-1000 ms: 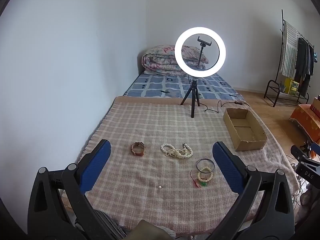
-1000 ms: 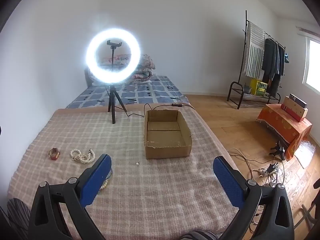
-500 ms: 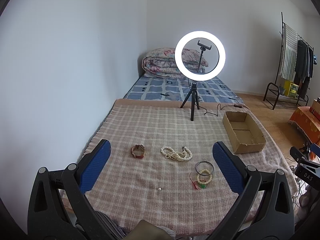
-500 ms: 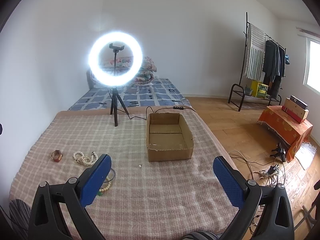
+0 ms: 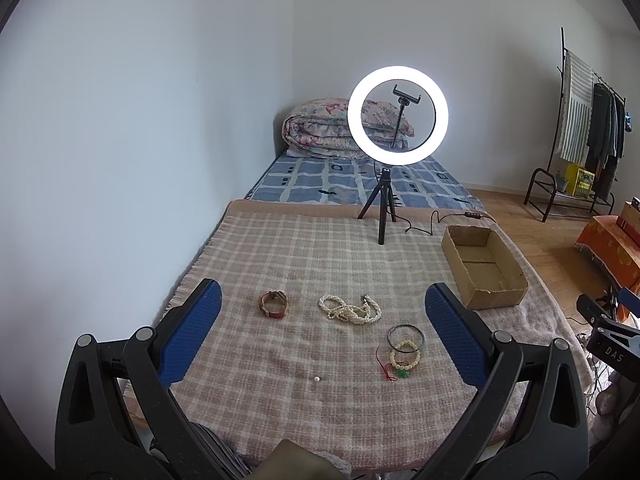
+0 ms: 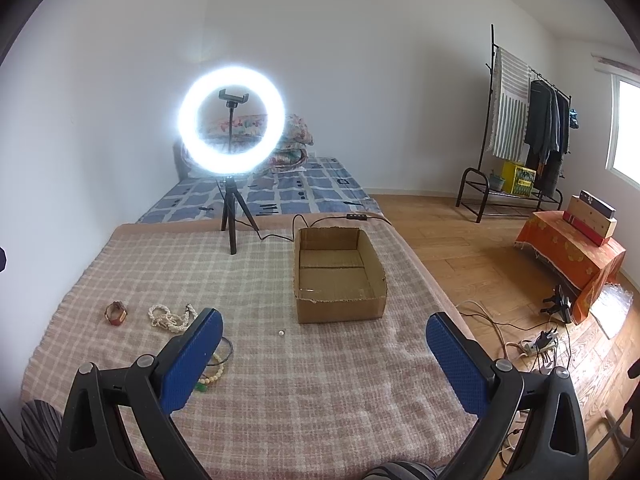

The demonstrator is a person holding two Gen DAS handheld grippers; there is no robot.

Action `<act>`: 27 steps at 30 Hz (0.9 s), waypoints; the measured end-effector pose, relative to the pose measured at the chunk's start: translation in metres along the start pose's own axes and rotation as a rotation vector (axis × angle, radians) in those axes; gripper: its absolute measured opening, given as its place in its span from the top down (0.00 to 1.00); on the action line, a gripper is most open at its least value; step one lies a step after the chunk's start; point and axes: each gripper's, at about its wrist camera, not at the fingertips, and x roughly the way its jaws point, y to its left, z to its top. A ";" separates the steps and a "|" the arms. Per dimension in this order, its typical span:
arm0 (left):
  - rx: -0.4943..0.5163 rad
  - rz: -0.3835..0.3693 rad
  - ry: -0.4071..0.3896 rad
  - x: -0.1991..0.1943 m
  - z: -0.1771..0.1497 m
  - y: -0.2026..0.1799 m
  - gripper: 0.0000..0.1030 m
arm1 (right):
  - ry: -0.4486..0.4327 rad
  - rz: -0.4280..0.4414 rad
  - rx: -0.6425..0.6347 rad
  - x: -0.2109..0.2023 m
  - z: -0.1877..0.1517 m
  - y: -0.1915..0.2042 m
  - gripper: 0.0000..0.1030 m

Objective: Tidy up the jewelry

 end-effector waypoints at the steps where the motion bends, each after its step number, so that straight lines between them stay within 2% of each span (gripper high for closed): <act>1: -0.001 0.000 -0.001 0.000 0.001 0.000 0.00 | -0.001 0.001 -0.001 0.000 0.000 0.001 0.00; 7: -0.002 -0.001 -0.005 -0.005 0.009 -0.005 0.00 | -0.002 0.008 -0.001 -0.002 0.002 0.003 0.00; 27: 0.000 0.000 -0.008 -0.007 0.000 0.000 0.00 | 0.007 0.014 0.012 0.000 0.001 0.001 0.00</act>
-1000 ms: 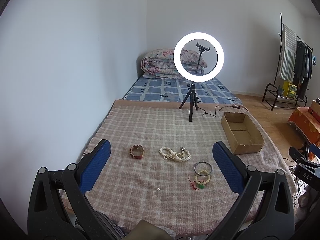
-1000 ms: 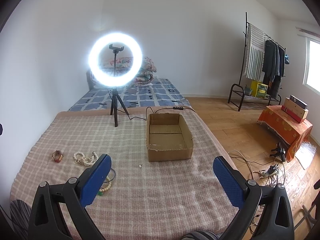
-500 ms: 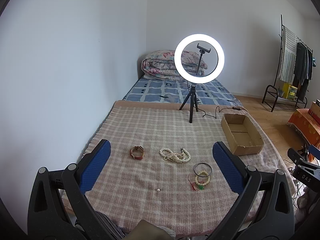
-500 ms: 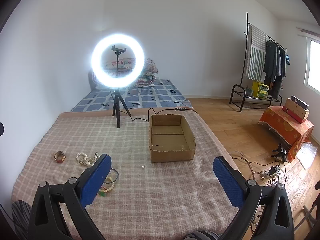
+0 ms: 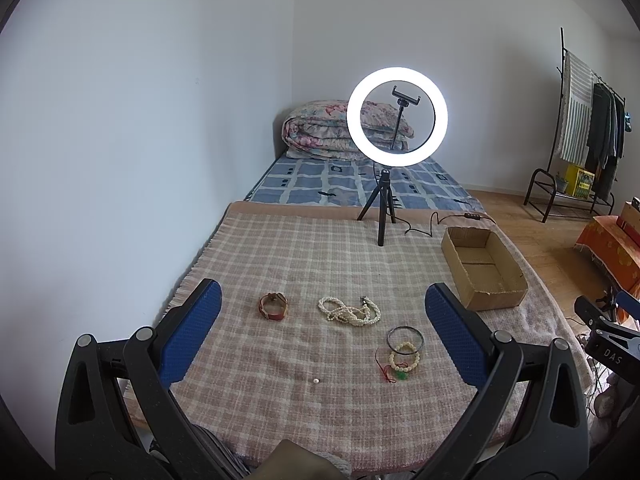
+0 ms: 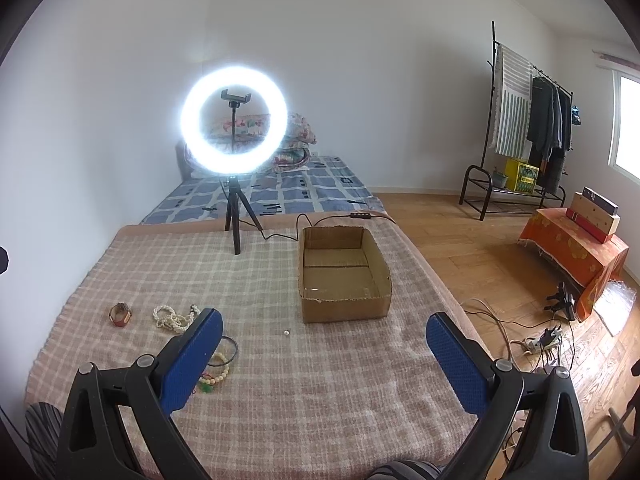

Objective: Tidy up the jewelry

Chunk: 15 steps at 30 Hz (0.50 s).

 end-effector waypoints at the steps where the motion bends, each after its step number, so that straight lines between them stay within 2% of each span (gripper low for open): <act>1: -0.001 -0.001 0.001 0.000 0.000 0.001 0.00 | 0.000 -0.001 0.000 0.000 0.000 0.000 0.00; 15: 0.002 0.015 0.029 0.019 -0.001 0.002 0.00 | 0.031 -0.001 -0.004 0.014 -0.003 0.002 0.00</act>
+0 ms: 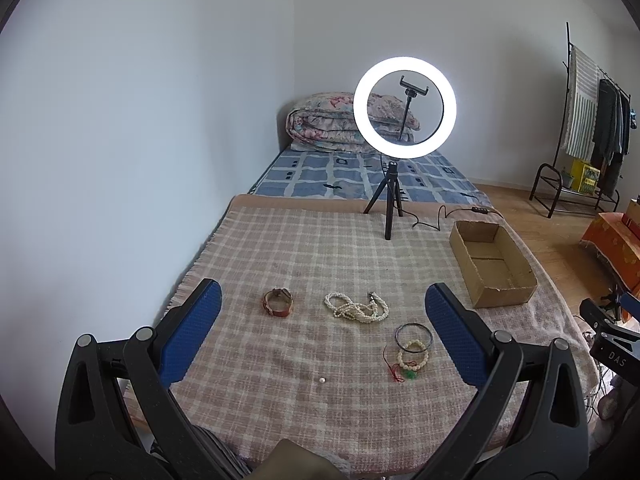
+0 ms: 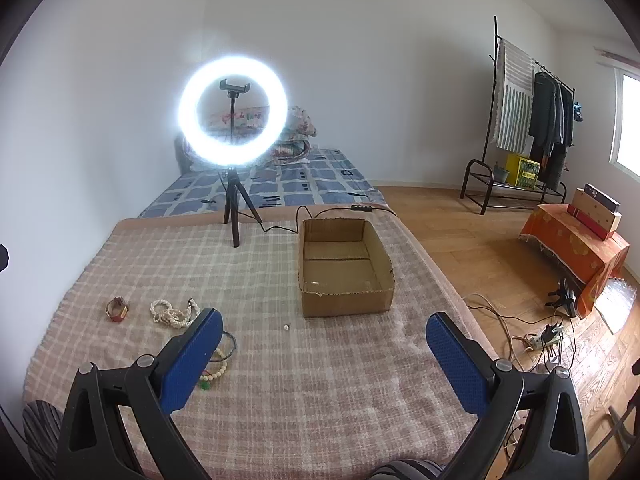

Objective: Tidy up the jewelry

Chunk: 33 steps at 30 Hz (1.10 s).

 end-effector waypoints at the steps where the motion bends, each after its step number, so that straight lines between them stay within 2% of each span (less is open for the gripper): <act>1: 0.000 0.001 0.002 0.002 0.000 0.000 0.00 | 0.002 0.000 -0.001 0.001 0.000 0.000 0.00; 8: -0.007 0.017 0.008 0.015 -0.002 0.009 0.00 | 0.015 0.003 -0.017 0.008 -0.001 0.006 0.00; 18: -0.006 0.068 0.039 0.046 -0.007 0.045 0.00 | 0.039 0.010 -0.048 0.028 -0.007 0.016 0.00; 25: -0.018 0.088 0.067 0.073 -0.014 0.075 0.00 | 0.049 0.076 -0.079 0.053 -0.017 0.025 0.00; 28: -0.028 0.080 0.069 0.083 -0.018 0.086 0.00 | 0.082 0.115 -0.064 0.068 -0.021 0.026 0.00; 31: -0.053 0.067 0.107 0.098 -0.023 0.096 0.00 | 0.111 0.124 -0.067 0.082 -0.024 0.027 0.00; 33: -0.076 0.062 0.142 0.110 -0.027 0.102 0.08 | 0.136 0.135 -0.083 0.090 -0.026 0.029 0.03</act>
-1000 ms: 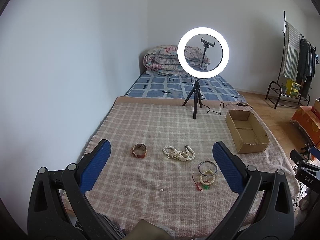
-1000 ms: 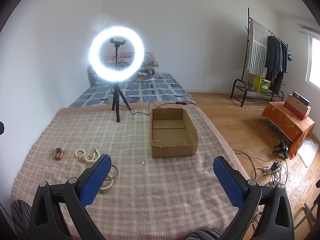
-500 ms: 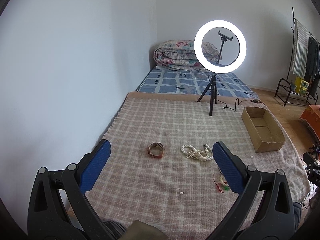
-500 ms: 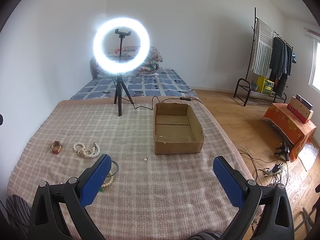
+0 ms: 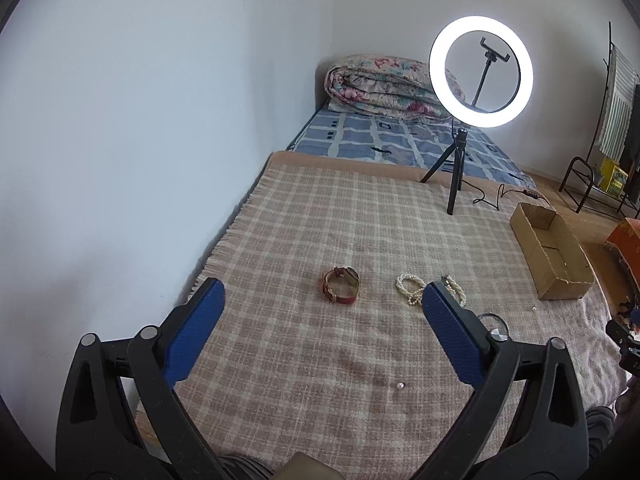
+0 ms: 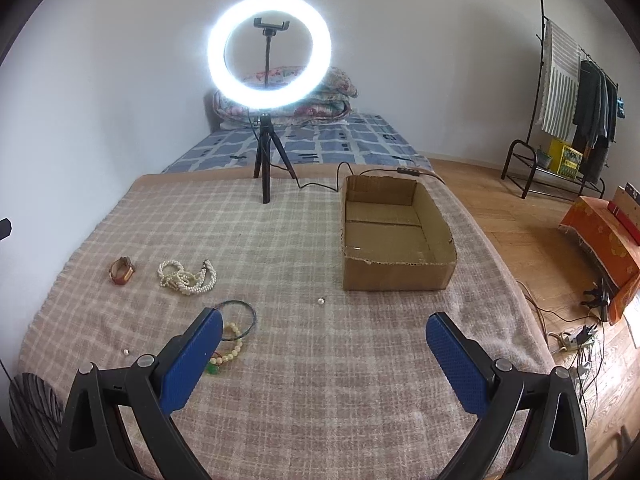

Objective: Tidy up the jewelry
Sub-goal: 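Close the left tool on the red-strap watch while the right tool grips the black bangle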

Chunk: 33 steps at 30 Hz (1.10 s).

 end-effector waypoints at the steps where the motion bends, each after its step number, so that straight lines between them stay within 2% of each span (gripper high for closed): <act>1: -0.008 -0.003 0.019 0.006 -0.001 0.002 0.09 | 0.015 0.007 -0.011 0.005 0.000 0.001 0.03; 7: -0.039 -0.043 0.097 0.039 -0.007 0.004 0.22 | 0.102 0.065 -0.045 0.039 -0.001 0.010 0.11; 11: -0.063 -0.062 0.134 0.058 -0.008 0.006 0.26 | 0.158 0.113 -0.067 0.064 -0.001 0.019 0.24; 14: -0.072 -0.062 0.159 0.073 -0.008 0.008 0.33 | 0.199 0.151 -0.054 0.082 0.000 0.023 0.27; 21: -0.089 -0.066 0.219 0.114 -0.008 0.015 0.35 | 0.285 0.176 -0.075 0.125 0.001 0.038 0.39; 23: -0.114 -0.080 0.253 0.130 -0.008 0.019 0.39 | 0.307 0.186 -0.072 0.135 0.001 0.040 0.42; 27: -0.188 -0.132 0.334 0.162 -0.010 0.028 0.39 | 0.360 0.221 -0.028 0.155 0.001 0.038 0.47; 33: -0.225 -0.111 0.392 0.203 -0.013 0.031 0.40 | 0.414 0.240 0.000 0.179 -0.001 0.038 0.56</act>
